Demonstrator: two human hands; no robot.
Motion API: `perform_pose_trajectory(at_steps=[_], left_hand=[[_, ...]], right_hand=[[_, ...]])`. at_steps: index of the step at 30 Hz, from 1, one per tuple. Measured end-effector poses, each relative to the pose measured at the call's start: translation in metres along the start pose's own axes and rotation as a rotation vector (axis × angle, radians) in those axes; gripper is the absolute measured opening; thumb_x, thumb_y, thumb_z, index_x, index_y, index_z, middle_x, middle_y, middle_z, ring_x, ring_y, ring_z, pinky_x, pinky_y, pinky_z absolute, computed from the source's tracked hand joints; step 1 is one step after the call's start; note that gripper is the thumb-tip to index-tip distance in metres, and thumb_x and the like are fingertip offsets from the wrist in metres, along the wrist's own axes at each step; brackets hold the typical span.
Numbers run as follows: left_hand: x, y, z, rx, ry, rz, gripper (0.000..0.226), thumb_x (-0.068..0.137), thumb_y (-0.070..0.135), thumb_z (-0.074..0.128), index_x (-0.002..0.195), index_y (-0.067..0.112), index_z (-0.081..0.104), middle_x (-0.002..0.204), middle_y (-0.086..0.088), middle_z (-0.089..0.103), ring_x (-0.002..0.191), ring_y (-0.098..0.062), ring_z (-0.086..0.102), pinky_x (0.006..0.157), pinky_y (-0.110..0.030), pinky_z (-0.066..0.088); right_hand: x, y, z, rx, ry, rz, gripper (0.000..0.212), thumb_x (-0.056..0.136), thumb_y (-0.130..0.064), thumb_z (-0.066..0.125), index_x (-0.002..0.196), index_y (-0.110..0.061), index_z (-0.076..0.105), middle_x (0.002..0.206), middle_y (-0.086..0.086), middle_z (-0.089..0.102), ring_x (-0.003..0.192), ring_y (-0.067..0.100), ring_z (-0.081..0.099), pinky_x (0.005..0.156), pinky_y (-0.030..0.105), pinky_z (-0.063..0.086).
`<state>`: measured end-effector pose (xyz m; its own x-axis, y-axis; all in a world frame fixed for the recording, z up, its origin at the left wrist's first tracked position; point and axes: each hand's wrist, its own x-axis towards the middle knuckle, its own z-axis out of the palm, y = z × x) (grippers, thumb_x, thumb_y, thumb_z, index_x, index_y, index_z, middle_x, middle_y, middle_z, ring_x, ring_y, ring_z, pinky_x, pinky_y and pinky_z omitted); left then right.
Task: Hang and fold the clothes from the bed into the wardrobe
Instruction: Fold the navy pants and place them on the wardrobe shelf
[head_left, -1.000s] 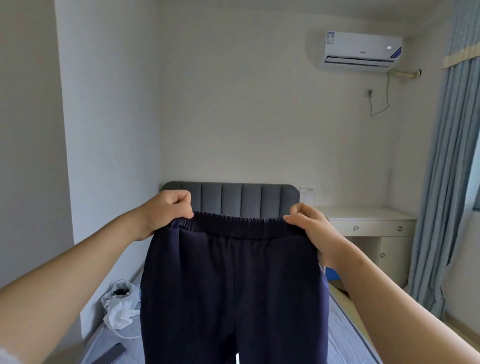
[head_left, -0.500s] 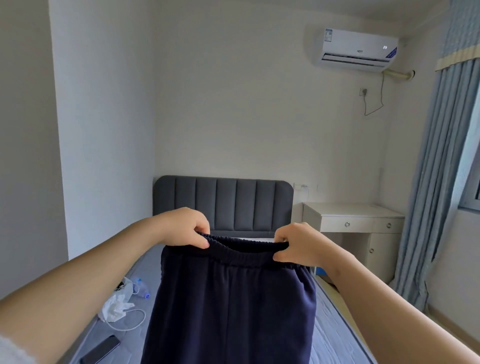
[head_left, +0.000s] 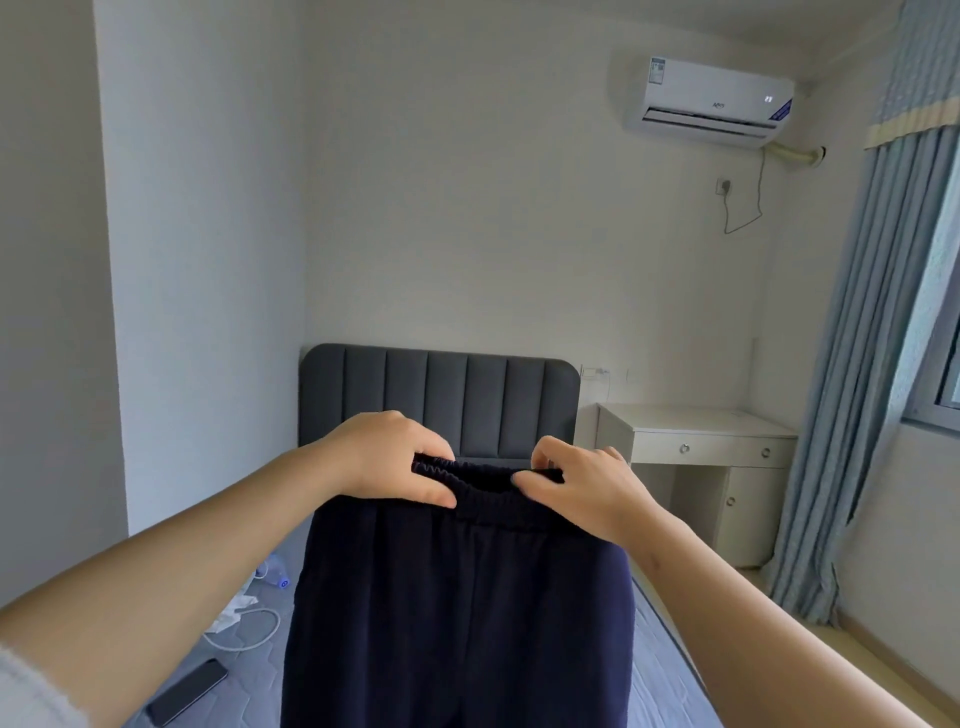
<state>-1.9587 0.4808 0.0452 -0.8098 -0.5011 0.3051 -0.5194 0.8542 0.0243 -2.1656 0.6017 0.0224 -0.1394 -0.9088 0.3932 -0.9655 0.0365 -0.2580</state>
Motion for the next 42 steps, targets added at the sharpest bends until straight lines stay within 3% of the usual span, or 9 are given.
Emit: perform_pose_trajectory(at_steps=[3, 5, 8, 16, 24, 28, 36, 39, 42], left_hand=[[0.003, 0.001, 0.003, -0.004, 0.005, -0.005, 0.028, 0.079, 0.059, 0.055, 0.07, 0.032, 0.057, 0.068, 0.008, 0.059, 0.066, -0.005, 0.052, 0.056, -0.022, 0.035], [0.004, 0.0, 0.004, -0.058, -0.02, -0.017, 0.033, 0.081, 0.056, 0.054, 0.065, 0.028, 0.053, 0.063, 0.005, 0.054, 0.059, -0.006, 0.047, 0.057, -0.024, 0.034], [0.005, 0.0, 0.005, -0.207, -0.077, -0.061, 0.038, 0.083, 0.051, 0.056, 0.06, 0.021, 0.049, 0.056, 0.008, 0.043, 0.054, -0.007, 0.04, 0.059, -0.026, 0.033], [0.017, 0.028, 0.022, -0.053, 0.11, -0.298, 0.024, 0.088, 0.049, 0.048, 0.076, 0.029, 0.043, 0.07, 0.01, 0.052, 0.061, -0.007, 0.047, 0.051, -0.024, 0.03], [0.038, 0.067, 0.02, -0.301, 0.247, -0.414, 0.028, 0.086, 0.04, 0.052, 0.069, 0.021, 0.038, 0.066, 0.005, 0.049, 0.058, -0.013, 0.045, 0.05, -0.025, 0.031], [0.043, 0.078, 0.018, -0.546, 0.271, -0.411, 0.029, 0.085, 0.039, 0.058, 0.072, 0.016, 0.046, 0.07, 0.002, 0.051, 0.063, -0.014, 0.046, 0.057, -0.027, 0.035], [0.039, 0.084, 0.006, -1.034, 0.14, -0.253, 0.018, 0.081, 0.03, 0.069, 0.098, 0.028, 0.063, 0.102, 0.013, 0.056, 0.103, -0.012, 0.052, 0.075, -0.022, 0.041], [0.028, 0.082, 0.007, -1.178, 0.041, -0.139, 0.046, 0.072, 0.032, 0.074, 0.112, 0.039, 0.054, 0.118, 0.011, 0.057, 0.114, -0.012, 0.052, 0.098, -0.033, 0.041], [0.02, 0.083, 0.025, -1.152, 0.025, -0.027, 0.08, 0.061, 0.027, 0.079, 0.127, 0.047, 0.038, 0.134, 0.017, 0.04, 0.124, -0.003, 0.041, 0.102, -0.023, 0.036]], right_hand=[[-0.004, 0.002, -0.001, -0.02, -0.093, -0.025, 0.048, 0.065, -0.077, 0.052, 0.095, -0.04, 0.05, 0.071, -0.019, 0.052, 0.082, 0.009, 0.037, 0.07, 0.022, 0.029], [-0.005, 0.002, -0.003, -0.054, -0.111, -0.057, 0.044, 0.067, -0.073, 0.058, 0.092, -0.036, 0.055, 0.068, -0.018, 0.051, 0.077, 0.006, 0.038, 0.063, 0.015, 0.025], [-0.001, -0.002, -0.005, -0.067, -0.099, -0.059, 0.039, 0.078, -0.057, 0.059, 0.064, -0.023, 0.045, 0.057, -0.009, 0.045, 0.067, 0.014, 0.044, 0.054, 0.018, 0.023], [0.01, -0.007, -0.003, -0.023, -0.185, 0.22, 0.028, 0.087, -0.038, 0.055, 0.068, -0.019, 0.046, 0.069, -0.005, 0.051, 0.064, 0.016, 0.05, 0.054, 0.025, 0.037], [0.016, -0.011, -0.01, 0.912, -0.242, 0.608, 0.015, 0.086, -0.004, 0.053, 0.101, -0.003, 0.051, 0.088, 0.015, 0.059, 0.072, 0.023, 0.058, 0.061, 0.031, 0.051], [0.012, -0.001, -0.01, 1.175, -0.182, 0.673, 0.006, 0.086, -0.001, 0.047, 0.088, -0.002, 0.053, 0.077, 0.011, 0.052, 0.061, 0.02, 0.052, 0.052, 0.027, 0.046], [0.003, 0.006, -0.002, 1.46, -0.001, 0.771, 0.02, 0.089, 0.001, 0.047, 0.07, -0.003, 0.049, 0.041, 0.005, 0.046, 0.03, 0.011, 0.045, 0.034, 0.016, 0.04], [0.002, 0.006, -0.001, 1.601, 0.085, 0.797, 0.018, 0.091, 0.002, 0.043, 0.075, -0.001, 0.051, 0.041, 0.008, 0.053, 0.028, 0.013, 0.049, 0.032, 0.016, 0.041], [0.003, 0.004, 0.0, 1.72, 0.143, 0.812, 0.01, 0.093, 0.001, 0.04, 0.097, 0.002, 0.05, 0.067, 0.018, 0.057, 0.05, 0.022, 0.058, 0.033, 0.021, 0.045]])
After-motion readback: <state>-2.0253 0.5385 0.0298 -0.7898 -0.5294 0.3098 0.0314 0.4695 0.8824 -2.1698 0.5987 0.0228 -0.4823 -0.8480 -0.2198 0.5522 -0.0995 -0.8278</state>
